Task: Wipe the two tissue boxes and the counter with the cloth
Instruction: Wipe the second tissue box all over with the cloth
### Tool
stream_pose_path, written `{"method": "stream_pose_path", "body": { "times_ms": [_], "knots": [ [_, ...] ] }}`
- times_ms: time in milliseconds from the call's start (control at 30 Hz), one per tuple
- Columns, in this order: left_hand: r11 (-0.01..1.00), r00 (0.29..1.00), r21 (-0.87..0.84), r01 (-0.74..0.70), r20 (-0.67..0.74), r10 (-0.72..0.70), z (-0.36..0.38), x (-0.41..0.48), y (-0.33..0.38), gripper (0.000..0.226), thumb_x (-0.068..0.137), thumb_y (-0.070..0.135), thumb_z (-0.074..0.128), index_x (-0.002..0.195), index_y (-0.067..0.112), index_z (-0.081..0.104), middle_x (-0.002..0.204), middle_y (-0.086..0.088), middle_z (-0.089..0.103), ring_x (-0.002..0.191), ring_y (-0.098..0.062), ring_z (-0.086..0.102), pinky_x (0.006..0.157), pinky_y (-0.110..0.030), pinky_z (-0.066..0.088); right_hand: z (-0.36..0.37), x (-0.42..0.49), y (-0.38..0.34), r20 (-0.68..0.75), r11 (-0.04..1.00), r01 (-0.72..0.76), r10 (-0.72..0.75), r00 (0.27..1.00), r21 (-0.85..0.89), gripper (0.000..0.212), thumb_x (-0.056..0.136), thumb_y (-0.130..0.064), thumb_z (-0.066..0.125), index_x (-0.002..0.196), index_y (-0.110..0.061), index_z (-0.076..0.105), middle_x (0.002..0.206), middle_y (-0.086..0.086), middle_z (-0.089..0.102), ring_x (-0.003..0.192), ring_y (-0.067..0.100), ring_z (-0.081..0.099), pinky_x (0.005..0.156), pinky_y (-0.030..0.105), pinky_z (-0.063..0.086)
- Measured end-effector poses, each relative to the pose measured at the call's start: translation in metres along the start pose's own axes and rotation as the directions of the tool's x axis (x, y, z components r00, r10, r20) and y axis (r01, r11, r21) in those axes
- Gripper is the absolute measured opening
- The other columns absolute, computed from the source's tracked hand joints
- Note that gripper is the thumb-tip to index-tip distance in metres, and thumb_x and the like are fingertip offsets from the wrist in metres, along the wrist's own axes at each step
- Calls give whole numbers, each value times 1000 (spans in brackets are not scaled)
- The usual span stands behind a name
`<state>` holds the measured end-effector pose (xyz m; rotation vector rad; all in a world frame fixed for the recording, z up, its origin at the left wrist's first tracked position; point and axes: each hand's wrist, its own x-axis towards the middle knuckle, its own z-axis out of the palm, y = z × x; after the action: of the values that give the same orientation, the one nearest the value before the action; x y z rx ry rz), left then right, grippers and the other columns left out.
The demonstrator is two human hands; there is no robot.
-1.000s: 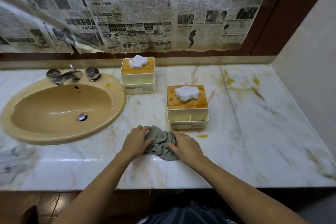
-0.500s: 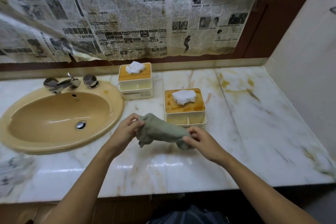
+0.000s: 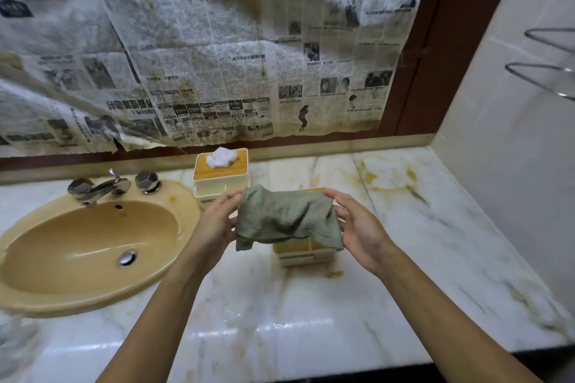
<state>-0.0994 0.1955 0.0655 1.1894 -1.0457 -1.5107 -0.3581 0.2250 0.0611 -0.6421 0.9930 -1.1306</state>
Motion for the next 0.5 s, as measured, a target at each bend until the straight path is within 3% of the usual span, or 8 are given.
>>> {"method": "stream_pose_path", "body": {
  "times_ms": [100, 200, 367, 433, 500],
  "knots": [
    [998, 998, -63, 26, 52, -23, 11, 3, 4, 42, 105, 41, 37, 126, 15, 62, 124, -9, 68, 95, -26, 69, 75, -43, 56, 1, 1, -1, 25, 1000, 0, 0, 1000, 30, 35, 102, -32, 48, 131, -20, 62, 131, 7, 66, 117, 29, 64, 92, 45, 54],
    [999, 989, -37, 23, 145, -17, 39, 1, 9, 50, 97, 53, 37, 125, 19, 60, 123, -7, 69, 100, -27, 69, 76, -44, 57, 7, 2, 0, 62, 1000, 13, -14, 998, 13, 35, 103, -35, 47, 134, -22, 59, 131, 7, 65, 116, 32, 65, 100, 53, 51],
    [993, 953, 119, -20, 302, -17, 76, -7, 6, 57, 96, 65, 37, 137, 27, 47, 138, -1, 61, 119, -28, 65, 102, -57, 48, 11, 3, -2, -13, 974, 111, -116, 993, -199, 37, 102, -27, 53, 138, -35, 48, 120, 3, 70, 104, 21, 72, 82, 41, 59],
    [987, 926, 157, -18, 376, -43, 82, -11, 7, 61, 92, 68, 34, 140, 31, 41, 140, 2, 60, 121, -26, 63, 106, -53, 46, 6, 3, -4, -76, 955, 141, -166, 983, -260, 42, 97, -22, 62, 136, -31, 50, 113, 1, 73, 100, 19, 72, 77, 38, 61],
    [979, 888, 202, -24, 454, -72, 90, -13, 11, 63, 89, 71, 31, 141, 35, 37, 139, 2, 61, 124, -23, 62, 107, -47, 46, 2, 3, -8, -120, 939, 155, -200, 972, -308, 38, 91, -21, 70, 128, -23, 61, 111, -1, 73, 102, 19, 71, 82, 43, 61]
  ]
}}
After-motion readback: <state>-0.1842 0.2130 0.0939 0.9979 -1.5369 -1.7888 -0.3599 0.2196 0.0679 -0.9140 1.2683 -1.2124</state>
